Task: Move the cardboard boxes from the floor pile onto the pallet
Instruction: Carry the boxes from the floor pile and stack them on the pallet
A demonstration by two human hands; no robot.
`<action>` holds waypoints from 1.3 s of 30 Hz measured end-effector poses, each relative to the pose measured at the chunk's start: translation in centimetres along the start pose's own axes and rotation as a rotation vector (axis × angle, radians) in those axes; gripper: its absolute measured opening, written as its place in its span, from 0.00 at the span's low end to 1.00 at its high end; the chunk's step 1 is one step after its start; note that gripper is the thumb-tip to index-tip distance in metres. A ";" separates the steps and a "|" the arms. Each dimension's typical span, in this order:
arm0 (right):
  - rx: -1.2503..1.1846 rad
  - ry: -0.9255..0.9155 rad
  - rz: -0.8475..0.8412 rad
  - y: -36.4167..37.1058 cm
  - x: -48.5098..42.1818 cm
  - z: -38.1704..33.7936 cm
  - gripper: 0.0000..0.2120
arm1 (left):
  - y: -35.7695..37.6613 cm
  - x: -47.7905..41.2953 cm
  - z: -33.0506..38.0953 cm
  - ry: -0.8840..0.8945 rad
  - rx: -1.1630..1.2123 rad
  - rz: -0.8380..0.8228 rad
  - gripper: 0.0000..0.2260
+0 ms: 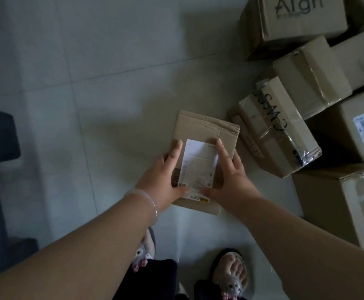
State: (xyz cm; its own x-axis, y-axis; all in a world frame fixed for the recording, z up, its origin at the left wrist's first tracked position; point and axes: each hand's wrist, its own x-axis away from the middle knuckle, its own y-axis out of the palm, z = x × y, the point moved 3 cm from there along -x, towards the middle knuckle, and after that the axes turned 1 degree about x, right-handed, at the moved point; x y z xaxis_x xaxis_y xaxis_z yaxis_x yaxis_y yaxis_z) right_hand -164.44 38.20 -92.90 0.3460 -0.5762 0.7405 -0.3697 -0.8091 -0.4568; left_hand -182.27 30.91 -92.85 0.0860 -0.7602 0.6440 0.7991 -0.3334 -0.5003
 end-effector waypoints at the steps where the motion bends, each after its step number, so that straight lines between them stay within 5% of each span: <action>1: 0.038 -0.030 -0.014 -0.5 0.5 -1.5 0.59 | -1.1 1.2 0.2 -0.001 0.040 0.024 0.51; 18: 0.419 -0.621 -0.177 1.8 10.1 -37.0 0.54 | -24.1 24.3 -4.8 -0.289 0.441 0.609 0.52; 39: 0.768 -1.013 -0.601 32.2 25.8 -65.9 0.50 | -33.4 53.5 -28.5 -0.631 0.926 1.017 0.52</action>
State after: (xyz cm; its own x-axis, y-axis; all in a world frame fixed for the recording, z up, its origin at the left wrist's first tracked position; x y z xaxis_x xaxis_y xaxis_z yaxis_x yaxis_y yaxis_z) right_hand -224.22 4.95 -56.04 0.8650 0.3099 0.3946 0.4977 -0.6294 -0.5967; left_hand -221.28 -14.47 -58.20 0.8577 -0.0071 0.5140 0.3048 0.8122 -0.4974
